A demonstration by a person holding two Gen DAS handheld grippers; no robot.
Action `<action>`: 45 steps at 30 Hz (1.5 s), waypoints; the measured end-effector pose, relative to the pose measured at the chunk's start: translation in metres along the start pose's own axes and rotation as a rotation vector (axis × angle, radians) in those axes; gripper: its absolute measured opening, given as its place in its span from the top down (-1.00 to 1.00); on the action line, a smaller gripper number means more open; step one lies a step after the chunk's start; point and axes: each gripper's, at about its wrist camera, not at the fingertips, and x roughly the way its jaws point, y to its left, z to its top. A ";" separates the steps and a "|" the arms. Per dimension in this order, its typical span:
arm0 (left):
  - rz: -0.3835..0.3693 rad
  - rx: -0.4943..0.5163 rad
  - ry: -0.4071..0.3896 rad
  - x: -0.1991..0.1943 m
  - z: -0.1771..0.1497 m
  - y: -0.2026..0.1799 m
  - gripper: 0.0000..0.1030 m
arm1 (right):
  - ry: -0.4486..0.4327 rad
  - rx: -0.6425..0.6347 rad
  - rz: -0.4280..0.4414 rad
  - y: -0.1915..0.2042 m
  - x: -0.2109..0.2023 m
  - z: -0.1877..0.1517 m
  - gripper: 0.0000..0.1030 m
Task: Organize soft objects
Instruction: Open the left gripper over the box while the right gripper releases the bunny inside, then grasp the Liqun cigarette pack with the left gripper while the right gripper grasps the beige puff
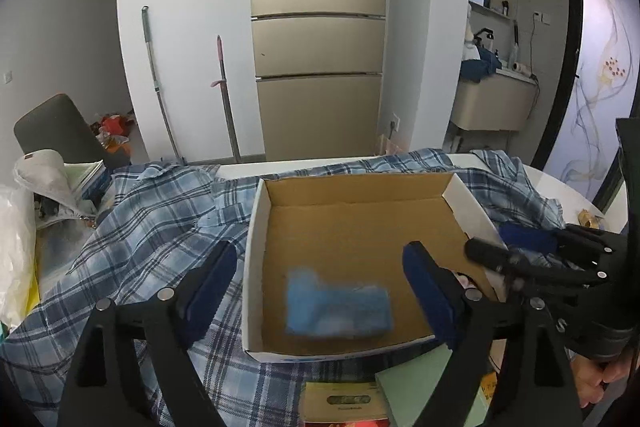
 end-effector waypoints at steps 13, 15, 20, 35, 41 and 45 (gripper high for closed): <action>-0.005 -0.011 -0.092 -0.042 0.014 -0.002 -0.69 | -0.089 -0.007 -0.010 0.004 -0.033 0.014 -0.23; -0.022 -0.018 -0.111 -0.053 0.018 -0.002 -0.69 | -0.103 -0.014 -0.007 0.006 -0.042 0.016 -0.23; -0.015 -0.003 -0.203 -0.096 0.027 -0.007 -0.69 | -0.153 -0.014 -0.005 0.005 -0.073 0.020 -0.23; -0.044 0.083 -0.428 -0.209 0.010 -0.031 -0.76 | -0.391 -0.018 -0.046 -0.002 -0.181 0.001 -0.23; -0.064 0.084 -0.461 -0.224 -0.008 -0.029 -1.00 | -0.497 -0.046 -0.062 0.007 -0.199 -0.026 -0.29; -0.063 0.062 -0.473 -0.223 -0.022 -0.025 -1.00 | -0.528 -0.048 -0.058 0.006 -0.201 -0.041 -0.70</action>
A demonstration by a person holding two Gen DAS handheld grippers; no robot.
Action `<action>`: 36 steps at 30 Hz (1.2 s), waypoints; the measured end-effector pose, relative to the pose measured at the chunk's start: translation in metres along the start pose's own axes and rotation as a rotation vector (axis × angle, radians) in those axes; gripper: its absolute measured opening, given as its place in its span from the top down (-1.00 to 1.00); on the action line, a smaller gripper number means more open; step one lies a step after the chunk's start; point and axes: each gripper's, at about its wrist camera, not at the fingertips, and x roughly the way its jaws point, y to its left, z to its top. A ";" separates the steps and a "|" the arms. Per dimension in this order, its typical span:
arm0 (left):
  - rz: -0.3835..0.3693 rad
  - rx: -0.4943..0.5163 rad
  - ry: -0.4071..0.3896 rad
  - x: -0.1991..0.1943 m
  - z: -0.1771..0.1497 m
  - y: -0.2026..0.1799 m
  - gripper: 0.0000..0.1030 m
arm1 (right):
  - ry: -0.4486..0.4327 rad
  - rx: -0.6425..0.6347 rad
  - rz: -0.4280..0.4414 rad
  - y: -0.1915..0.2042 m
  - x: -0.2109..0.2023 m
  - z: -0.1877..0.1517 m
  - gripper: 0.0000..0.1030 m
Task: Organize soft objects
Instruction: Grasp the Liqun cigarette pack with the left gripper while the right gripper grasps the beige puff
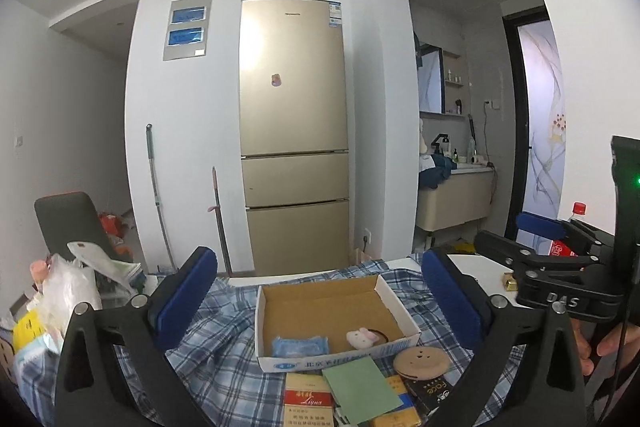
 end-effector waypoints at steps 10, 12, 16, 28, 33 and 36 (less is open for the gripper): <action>0.012 0.005 -0.010 0.006 -0.039 0.003 -1.00 | 0.011 0.037 -0.047 -0.017 0.015 -0.042 -0.99; 0.014 0.001 0.003 0.011 -0.052 0.004 -1.00 | 0.045 0.049 -0.023 -0.019 0.022 -0.049 -0.99; 0.061 -0.031 0.035 0.022 -0.076 0.007 -1.00 | 0.070 0.036 -0.005 -0.018 0.027 -0.063 -0.99; 0.041 -0.056 0.181 0.050 -0.100 0.015 -1.00 | 0.221 0.055 0.011 -0.020 0.055 -0.083 -0.99; 0.061 -0.070 0.284 0.069 -0.107 0.020 -1.00 | 0.299 0.043 0.046 -0.014 0.070 -0.088 -0.99; 0.061 -0.082 0.345 0.080 -0.113 0.025 -1.00 | 0.348 0.042 0.056 -0.012 0.079 -0.092 -0.99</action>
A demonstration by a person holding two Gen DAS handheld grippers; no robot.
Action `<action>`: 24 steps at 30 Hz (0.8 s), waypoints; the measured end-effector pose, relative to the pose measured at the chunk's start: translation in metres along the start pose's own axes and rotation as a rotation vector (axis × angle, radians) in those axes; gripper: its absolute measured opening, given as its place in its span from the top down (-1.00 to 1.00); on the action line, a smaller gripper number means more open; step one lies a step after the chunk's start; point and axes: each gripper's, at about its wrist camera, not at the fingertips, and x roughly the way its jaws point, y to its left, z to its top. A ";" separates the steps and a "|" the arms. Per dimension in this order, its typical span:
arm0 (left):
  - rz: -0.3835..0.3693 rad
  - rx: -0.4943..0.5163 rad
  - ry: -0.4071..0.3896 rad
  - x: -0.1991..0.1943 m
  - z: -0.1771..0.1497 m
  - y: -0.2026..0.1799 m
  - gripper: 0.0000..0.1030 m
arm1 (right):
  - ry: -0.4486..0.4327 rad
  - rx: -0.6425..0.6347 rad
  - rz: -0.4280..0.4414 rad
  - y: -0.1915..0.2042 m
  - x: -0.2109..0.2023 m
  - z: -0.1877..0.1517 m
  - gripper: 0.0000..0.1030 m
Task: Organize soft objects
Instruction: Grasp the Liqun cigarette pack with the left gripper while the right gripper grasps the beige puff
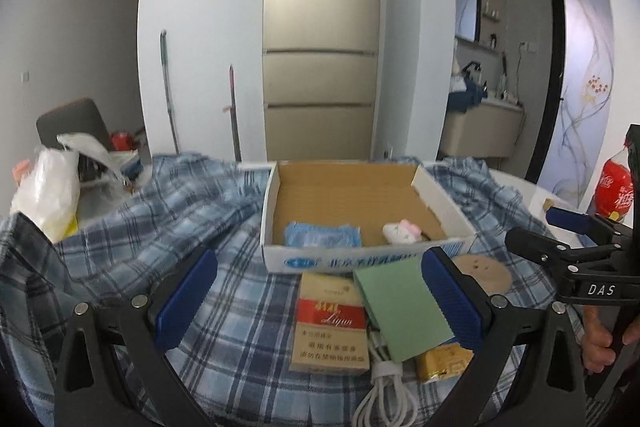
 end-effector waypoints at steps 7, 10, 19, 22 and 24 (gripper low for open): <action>-0.026 0.001 0.160 0.029 -0.008 0.003 -0.88 | 0.191 0.045 0.041 -0.006 0.037 -0.007 -0.98; -0.033 -0.008 0.225 0.041 -0.010 0.005 -0.82 | 0.252 0.073 0.060 -0.010 0.048 -0.010 -0.97; -0.036 0.060 0.367 0.064 -0.020 -0.009 -0.63 | 0.336 0.064 0.062 -0.007 0.063 -0.015 -0.78; -0.023 0.054 0.394 0.069 -0.022 -0.007 -0.60 | 0.360 0.072 0.062 -0.008 0.067 -0.016 -0.61; -0.023 0.042 0.401 0.070 -0.023 -0.004 -0.58 | 0.365 0.072 0.068 -0.008 0.068 -0.017 -0.61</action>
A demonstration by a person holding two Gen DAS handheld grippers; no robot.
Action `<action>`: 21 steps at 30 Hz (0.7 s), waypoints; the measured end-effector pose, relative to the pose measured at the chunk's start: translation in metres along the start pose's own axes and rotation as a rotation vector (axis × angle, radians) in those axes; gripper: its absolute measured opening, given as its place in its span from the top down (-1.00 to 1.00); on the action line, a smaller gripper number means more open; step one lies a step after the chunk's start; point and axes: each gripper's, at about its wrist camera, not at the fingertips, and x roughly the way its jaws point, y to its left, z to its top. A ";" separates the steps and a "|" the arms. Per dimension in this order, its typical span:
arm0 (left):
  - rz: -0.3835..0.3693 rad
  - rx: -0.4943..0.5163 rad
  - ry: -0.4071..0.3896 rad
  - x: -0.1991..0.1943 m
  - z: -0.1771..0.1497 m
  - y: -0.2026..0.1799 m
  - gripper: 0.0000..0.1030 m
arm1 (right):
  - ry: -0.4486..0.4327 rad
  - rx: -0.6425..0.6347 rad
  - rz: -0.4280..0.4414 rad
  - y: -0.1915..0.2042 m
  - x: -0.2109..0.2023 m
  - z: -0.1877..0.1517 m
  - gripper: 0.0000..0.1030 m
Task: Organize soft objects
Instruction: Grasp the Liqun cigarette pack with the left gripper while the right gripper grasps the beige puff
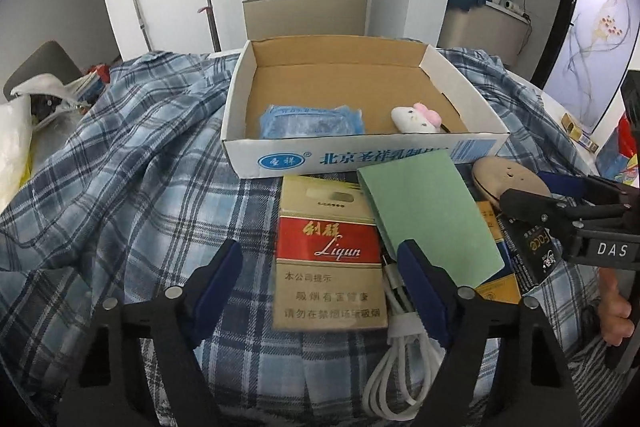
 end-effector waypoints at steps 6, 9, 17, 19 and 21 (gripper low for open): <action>0.019 0.024 0.034 0.004 -0.002 -0.002 -0.56 | 0.012 -0.003 -0.005 0.002 0.003 0.000 -0.61; 0.015 0.046 0.053 0.005 -0.005 -0.005 -0.54 | 0.023 -0.006 -0.003 0.002 0.005 0.000 -0.61; 0.005 0.038 0.044 0.004 -0.007 -0.004 -0.15 | 0.005 -0.011 -0.025 0.002 0.002 -0.001 -0.47; 0.010 0.046 0.011 -0.001 -0.007 -0.007 -0.14 | -0.018 -0.015 -0.025 0.003 -0.002 -0.001 -0.43; 0.009 0.054 -0.041 -0.011 -0.008 -0.009 -0.14 | -0.053 -0.020 -0.024 0.003 -0.010 -0.002 -0.42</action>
